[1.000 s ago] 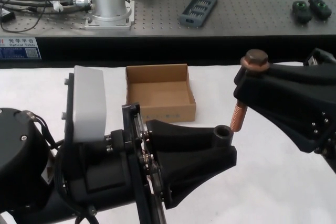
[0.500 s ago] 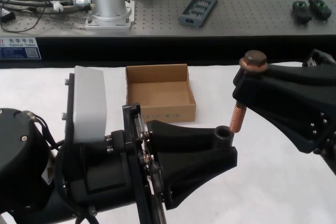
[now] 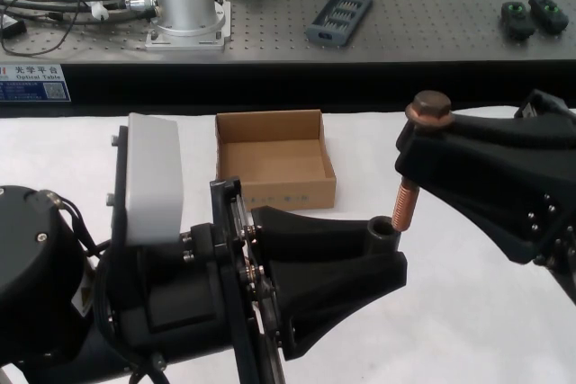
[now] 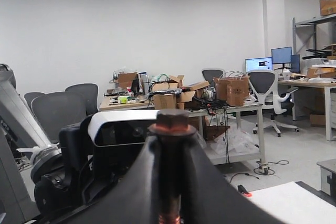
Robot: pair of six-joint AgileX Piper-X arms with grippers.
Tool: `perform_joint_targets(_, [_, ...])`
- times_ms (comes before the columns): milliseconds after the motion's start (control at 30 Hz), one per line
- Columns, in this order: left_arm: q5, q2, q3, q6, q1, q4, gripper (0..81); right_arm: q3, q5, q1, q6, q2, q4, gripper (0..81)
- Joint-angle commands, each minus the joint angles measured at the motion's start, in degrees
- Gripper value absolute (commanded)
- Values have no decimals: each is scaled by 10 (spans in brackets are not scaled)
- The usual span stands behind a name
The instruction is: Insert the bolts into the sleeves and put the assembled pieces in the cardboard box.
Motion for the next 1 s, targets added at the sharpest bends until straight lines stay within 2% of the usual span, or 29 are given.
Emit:
perform_joint_targets(0, [11, -1, -5, -2, -3, -17, 6, -16, 4, -4, 15, 2, 9, 11])
perform_joint_targets(967, [11, -1, -5, -2, -3, -17, 6, -23, -43, -4, 15, 5, 89, 11])
